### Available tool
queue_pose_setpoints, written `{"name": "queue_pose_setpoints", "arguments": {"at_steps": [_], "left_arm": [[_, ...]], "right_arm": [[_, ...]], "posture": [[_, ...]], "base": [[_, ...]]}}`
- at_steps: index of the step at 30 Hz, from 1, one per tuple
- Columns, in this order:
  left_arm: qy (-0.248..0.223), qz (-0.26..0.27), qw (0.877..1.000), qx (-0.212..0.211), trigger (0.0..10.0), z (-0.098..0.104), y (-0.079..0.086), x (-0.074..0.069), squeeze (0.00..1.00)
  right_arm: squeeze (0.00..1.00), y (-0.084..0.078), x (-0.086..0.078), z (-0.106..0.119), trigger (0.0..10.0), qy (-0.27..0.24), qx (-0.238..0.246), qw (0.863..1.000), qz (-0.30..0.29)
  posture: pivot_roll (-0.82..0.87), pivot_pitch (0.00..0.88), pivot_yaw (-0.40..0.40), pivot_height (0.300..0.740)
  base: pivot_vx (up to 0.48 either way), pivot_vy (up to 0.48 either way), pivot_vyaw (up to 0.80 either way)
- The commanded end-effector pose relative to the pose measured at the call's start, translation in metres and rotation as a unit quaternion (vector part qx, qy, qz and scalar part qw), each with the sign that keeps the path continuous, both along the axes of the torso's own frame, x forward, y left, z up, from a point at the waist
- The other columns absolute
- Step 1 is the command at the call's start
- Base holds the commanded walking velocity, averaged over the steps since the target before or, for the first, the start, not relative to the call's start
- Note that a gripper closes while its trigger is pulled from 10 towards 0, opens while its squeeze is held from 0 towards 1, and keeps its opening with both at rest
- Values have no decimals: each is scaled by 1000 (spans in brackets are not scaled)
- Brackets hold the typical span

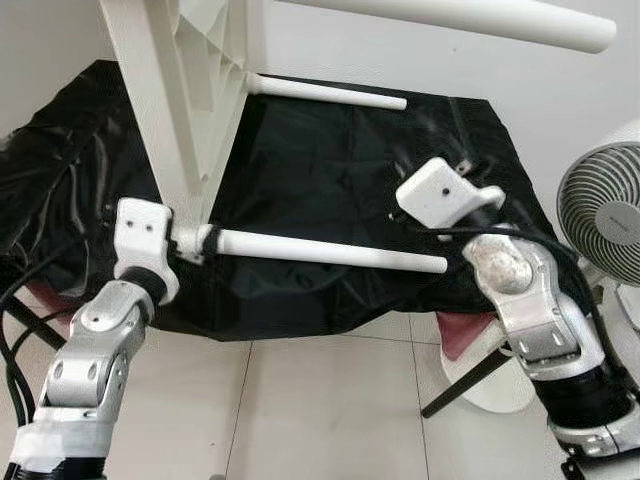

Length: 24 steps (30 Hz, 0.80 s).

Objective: Building children table

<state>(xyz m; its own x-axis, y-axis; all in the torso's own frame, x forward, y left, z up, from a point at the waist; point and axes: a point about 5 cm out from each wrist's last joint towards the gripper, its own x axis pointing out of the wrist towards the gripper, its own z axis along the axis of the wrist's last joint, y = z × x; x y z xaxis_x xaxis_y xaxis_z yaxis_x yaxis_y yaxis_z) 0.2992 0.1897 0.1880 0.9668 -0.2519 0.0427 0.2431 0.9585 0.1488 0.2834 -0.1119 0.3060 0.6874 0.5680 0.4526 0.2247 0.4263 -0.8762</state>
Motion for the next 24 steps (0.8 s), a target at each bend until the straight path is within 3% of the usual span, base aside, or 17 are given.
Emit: {"name": "queue_pose_setpoints", "arguments": {"at_steps": [1,2,3,4,5,6,9,10,15,16,24], "left_arm": [[9,3,1000,4,10000,-3,-2,1,0],[9,3,1000,4,10000,-3,-2,1,0],[8,8,1000,-1,10000,-1,-9,7,0],[8,11,1000,-1,10000,0,-10,9,0],[8,11,1000,-1,10000,0,-10,9,0],[6,13,1000,-5,10000,2,-13,12,0],[5,13,1000,-7,10000,3,-14,12,0],[4,14,1000,-11,10000,5,-15,14,0],[2,10,1000,-19,10000,9,-18,17,0],[1,6,1000,-20,10000,10,-19,17,0],[24,5,999,-24,10000,-1,-17,10,0]], "right_arm": [[0,3,-6,14,10000,-55,-19,998,8],[0,3,-6,14,10000,-55,-19,998,8],[0,6,-12,24,10000,-105,-26,994,26],[0,6,-13,24,10000,-115,-29,993,29],[0,6,-13,24,10000,-115,-29,993,29],[129,7,-13,19,10000,-118,-40,992,31],[129,7,-13,18,10000,-121,-47,991,31],[1000,8,-14,20,10000,-135,-44,989,31],[1000,8,-14,30,10000,-169,-32,985,18],[0,7,-10,36,10000,-172,-19,985,0],[0,21,23,51,10000,-112,-47,991,-50]], "posture": [[-81,76,14,740],[-81,76,14,740],[-86,71,14,740],[-85,71,14,740],[-85,71,14,740],[-85,71,14,740],[-85,71,14,740],[-94,70,27,740],[-97,71,29,740],[-100,71,32,740],[-102,76,36,740]], "base": [[0,0,0],[0,0,0],[0,0,0],[0,0,0],[0,0,0],[0,0,0],[0,0,0],[0,0,0],[0,0,0],[0,0,0],[0,0,0]]}}
